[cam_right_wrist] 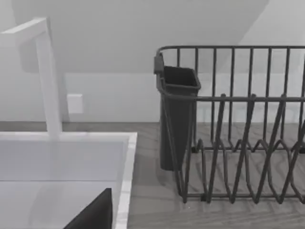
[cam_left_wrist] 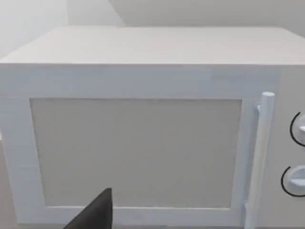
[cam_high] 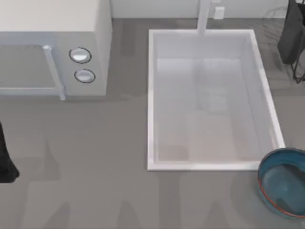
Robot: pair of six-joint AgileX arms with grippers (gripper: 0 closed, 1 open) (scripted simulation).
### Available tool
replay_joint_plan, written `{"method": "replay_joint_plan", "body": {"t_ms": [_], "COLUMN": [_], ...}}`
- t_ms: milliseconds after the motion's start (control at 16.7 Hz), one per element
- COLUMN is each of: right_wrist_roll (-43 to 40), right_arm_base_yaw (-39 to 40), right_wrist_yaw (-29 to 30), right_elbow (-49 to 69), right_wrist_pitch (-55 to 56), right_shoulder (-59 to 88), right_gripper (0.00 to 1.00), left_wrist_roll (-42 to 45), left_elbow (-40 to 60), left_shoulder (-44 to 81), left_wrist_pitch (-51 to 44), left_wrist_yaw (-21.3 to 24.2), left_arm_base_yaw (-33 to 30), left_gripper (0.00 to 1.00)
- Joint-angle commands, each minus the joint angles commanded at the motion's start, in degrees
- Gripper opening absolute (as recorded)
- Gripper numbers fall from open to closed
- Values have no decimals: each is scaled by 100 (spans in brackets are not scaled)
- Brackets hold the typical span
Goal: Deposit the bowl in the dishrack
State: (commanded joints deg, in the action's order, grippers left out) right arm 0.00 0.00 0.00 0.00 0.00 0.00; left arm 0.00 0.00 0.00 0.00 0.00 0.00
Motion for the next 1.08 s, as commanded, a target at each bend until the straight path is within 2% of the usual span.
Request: {"method": "replay_joint_plan", "body": {"t_ms": [240,420,1080], "right_wrist_roll": [7,35,293], "right_arm_base_yaw": [8,46,255], "right_wrist_yaw": [5,8,-29], "right_elbow": [193,861,4551], "right_wrist_pitch": [-195,-898,-5286], "right_shoulder": [193,927,6293], "right_gripper": [100,100,100], "left_wrist_roll": [0,0,0], "left_elbow": [0,0,0], "left_shoulder": [0,0,0], "left_wrist_pitch": [0,0,0], "left_wrist_yaw": [0,0,0], "left_arm_base_yaw": [0,0,0], "left_gripper": [100,100,100]}}
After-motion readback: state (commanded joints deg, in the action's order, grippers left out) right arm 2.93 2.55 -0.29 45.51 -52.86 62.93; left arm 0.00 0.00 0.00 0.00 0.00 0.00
